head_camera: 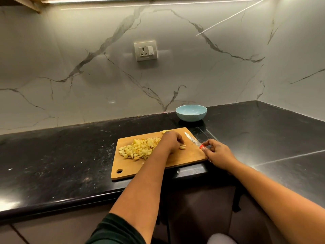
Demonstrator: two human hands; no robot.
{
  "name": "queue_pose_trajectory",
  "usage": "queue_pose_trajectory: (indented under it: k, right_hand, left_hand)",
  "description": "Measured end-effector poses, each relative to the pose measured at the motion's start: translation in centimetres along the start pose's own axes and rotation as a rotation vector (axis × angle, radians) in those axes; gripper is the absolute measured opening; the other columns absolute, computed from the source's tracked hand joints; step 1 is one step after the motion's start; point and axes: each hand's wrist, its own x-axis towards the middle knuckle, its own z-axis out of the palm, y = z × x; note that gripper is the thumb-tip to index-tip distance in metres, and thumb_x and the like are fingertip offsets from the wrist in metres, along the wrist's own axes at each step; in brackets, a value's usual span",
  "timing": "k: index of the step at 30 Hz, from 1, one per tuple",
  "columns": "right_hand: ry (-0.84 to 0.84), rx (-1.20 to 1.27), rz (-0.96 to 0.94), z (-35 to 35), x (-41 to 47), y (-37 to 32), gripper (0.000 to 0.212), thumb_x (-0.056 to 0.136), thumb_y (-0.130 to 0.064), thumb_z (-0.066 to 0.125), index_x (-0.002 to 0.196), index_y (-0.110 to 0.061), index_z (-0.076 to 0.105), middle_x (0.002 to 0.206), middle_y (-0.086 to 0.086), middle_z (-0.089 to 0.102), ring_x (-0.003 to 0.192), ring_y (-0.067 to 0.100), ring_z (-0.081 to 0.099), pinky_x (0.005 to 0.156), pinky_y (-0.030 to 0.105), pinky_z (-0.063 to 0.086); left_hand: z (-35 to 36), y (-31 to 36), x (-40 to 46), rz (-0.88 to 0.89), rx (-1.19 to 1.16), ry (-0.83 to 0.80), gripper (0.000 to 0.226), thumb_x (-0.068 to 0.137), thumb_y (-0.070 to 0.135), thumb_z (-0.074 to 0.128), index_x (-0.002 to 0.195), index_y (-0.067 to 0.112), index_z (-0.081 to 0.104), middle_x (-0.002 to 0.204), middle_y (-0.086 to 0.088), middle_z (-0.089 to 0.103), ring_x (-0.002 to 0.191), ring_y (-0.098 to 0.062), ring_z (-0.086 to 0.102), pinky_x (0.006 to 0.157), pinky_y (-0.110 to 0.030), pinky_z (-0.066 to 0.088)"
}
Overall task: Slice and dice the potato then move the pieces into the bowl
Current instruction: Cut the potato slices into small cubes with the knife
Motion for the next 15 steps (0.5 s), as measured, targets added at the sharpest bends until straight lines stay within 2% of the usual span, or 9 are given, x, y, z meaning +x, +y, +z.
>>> queue_pose_trajectory:
  k: [3,6,11,15]
  right_hand:
    - [-0.013,0.000,0.008,-0.1,0.0,-0.1,0.018,0.096,-0.035,0.056,0.111,-0.025,0.060,0.091,0.003,0.066,0.080,0.018,0.059,0.068,0.027,0.047]
    - [0.005,-0.027,0.017,0.0,-0.2,-0.3,0.018,0.097,-0.034,0.055,0.111,-0.024,0.060,0.087,0.002,0.065,0.078,0.016,0.058,0.068,0.027,0.046]
    - [0.132,-0.089,-0.036,0.7,-1.5,-1.9,0.016,0.097,-0.022,0.055,0.109,-0.013,0.060,0.093,0.005,0.063,0.078,0.018,0.054,0.068,0.028,0.040]
    - [0.132,-0.208,-0.158,1.8,-2.5,-3.7,0.014,0.095,-0.015,0.054,0.108,-0.010,0.057,0.096,0.010,0.063,0.080,0.020,0.051,0.069,0.029,0.041]
  left_hand:
    - [-0.2,-0.1,-0.4,0.025,-0.015,-0.011,0.028,0.098,0.011,0.055,0.123,0.016,0.068,0.127,-0.005,0.063,0.113,-0.019,0.058,0.099,-0.028,0.046]
    - [0.2,-0.2,-0.9,0.070,0.013,-0.027,0.035,0.095,0.020,0.063,0.129,0.014,0.063,0.128,-0.005,0.063,0.114,-0.019,0.058,0.100,-0.028,0.045]
    - [1.7,-0.7,-1.4,0.068,-0.012,0.103,0.027,0.095,0.020,0.063,0.120,0.014,0.069,0.122,-0.004,0.067,0.111,-0.017,0.059,0.099,-0.026,0.043]
    - [2.4,-0.9,-1.6,0.036,-0.103,0.215,0.021,0.092,0.017,0.066,0.111,0.013,0.073,0.114,-0.004,0.070,0.105,-0.015,0.062,0.096,-0.024,0.045]
